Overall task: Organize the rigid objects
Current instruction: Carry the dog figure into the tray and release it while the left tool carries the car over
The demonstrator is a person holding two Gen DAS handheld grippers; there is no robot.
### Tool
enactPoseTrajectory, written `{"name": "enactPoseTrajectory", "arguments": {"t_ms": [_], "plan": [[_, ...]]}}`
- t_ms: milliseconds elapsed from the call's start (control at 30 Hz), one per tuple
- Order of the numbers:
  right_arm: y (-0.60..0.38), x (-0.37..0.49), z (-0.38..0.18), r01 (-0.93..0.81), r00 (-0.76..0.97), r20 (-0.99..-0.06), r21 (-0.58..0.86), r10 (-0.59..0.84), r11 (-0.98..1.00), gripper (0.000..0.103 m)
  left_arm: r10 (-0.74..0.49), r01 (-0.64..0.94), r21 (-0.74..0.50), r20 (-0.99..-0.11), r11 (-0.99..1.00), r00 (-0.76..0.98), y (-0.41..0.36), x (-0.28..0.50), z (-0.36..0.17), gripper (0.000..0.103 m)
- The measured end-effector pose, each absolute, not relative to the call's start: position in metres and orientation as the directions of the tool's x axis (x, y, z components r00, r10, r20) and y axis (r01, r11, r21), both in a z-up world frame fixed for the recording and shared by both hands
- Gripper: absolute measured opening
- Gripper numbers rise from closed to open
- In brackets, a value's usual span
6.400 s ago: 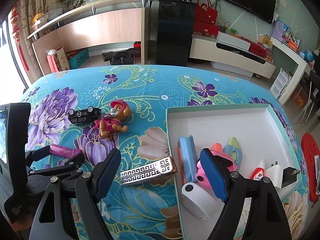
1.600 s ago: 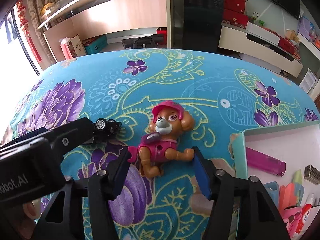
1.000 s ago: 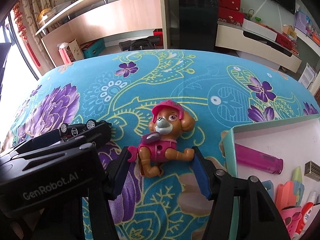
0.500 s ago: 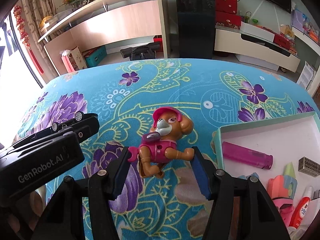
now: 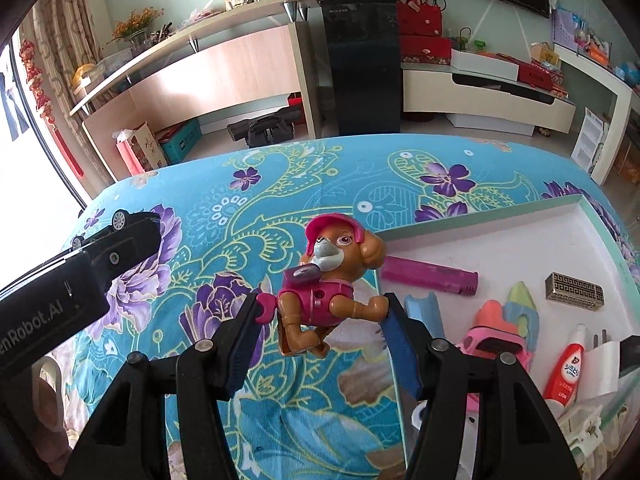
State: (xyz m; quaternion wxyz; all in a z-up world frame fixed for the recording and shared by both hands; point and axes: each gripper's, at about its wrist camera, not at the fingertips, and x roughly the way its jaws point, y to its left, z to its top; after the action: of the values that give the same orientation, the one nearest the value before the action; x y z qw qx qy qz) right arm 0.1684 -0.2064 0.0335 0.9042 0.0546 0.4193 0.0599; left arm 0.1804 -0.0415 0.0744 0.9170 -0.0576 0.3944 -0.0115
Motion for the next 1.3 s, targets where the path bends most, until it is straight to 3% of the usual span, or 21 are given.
{"name": "enactPoseTrajectory", "arguments": {"t_ms": [633, 1033, 1300], "plan": [[-0.245, 0.12, 0.056, 0.044, 0.695, -0.718, 0.096, 0.038, 0.994, 0.061, -0.066, 0.037, -0.056, -0.69, 0.998, 0.721, -0.067, 0.137, 0.094, 0.077], [-0.277, 0.104, 0.054, 0.112, 0.698, -0.716, 0.115, 0.004, 0.987, 0.061, -0.115, 0.15, -0.015, -0.722, 0.989, 0.682, -0.115, 0.115, 0.078, 0.077], [-0.323, 0.098, 0.054, 0.236, 0.688, -0.718, 0.087, -0.104, 0.968, 0.061, -0.143, 0.218, 0.004, -0.742, 0.976, 0.655, -0.144, 0.114, 0.067, 0.077]]}}
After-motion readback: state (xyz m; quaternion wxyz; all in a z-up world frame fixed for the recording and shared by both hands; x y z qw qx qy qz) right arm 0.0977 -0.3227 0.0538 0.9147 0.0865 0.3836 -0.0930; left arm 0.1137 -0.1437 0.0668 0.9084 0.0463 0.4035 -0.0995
